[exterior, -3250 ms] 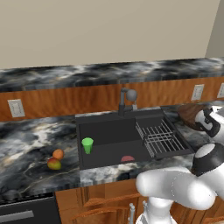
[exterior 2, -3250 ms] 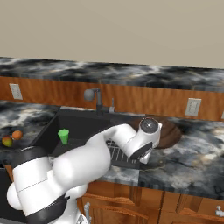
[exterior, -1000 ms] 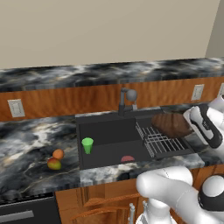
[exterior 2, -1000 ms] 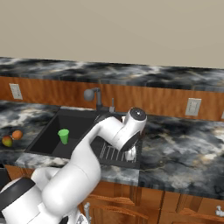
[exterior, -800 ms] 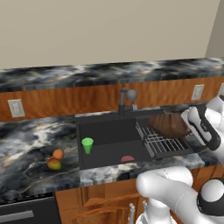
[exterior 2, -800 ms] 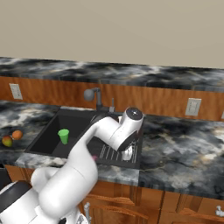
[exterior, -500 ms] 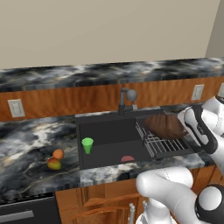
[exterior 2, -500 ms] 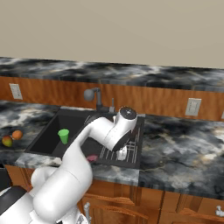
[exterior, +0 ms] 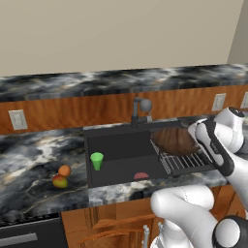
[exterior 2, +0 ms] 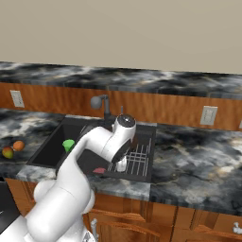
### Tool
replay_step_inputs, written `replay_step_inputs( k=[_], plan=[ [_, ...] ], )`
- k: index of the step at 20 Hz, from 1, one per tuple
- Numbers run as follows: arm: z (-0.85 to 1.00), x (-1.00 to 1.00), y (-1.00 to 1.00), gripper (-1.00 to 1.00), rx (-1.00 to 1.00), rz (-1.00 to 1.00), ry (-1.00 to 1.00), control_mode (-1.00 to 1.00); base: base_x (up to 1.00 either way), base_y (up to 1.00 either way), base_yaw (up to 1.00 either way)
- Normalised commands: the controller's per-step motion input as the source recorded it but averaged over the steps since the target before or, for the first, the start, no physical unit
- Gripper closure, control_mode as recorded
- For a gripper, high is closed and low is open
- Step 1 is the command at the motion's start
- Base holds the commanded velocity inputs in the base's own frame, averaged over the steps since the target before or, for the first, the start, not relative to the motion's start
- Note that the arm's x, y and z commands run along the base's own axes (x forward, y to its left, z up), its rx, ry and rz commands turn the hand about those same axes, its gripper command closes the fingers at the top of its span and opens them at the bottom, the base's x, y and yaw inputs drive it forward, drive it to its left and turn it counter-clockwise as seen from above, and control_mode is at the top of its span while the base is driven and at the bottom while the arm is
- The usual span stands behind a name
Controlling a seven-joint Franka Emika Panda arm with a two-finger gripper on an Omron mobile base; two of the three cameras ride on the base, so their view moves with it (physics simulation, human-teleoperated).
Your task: Remove the mango and tangerine from the sink. Then move the bowl and cup from the counter to the sink for washing.
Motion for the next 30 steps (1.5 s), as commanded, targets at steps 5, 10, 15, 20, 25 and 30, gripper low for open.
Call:
replay_step_inputs(
  k=[5,10,15,20,25,30],
  plan=[
    [0.02,0.0,0.32,1.0,0.0,0.05,0.02,-1.0,0.0,0.0,0.0],
    [0.0,0.07,0.3,1.0,0.0,0.04,0.01,-1.0,0.0,0.0,0.0],
    [0.0,0.09,0.31,1.0,0.0,0.03,0.0,-1.0,0.0,0.0,0.0],
    [0.0,0.09,0.34,1.0,0.01,0.0,0.01,-1.0,0.0,0.0,0.0],
    [0.0,0.12,0.3,1.0,0.02,0.0,0.02,-1.0,0.0,0.0,0.0],
    [-0.02,0.11,0.3,1.0,0.02,0.0,0.06,-1.0,0.0,0.0,0.0]
  ],
)
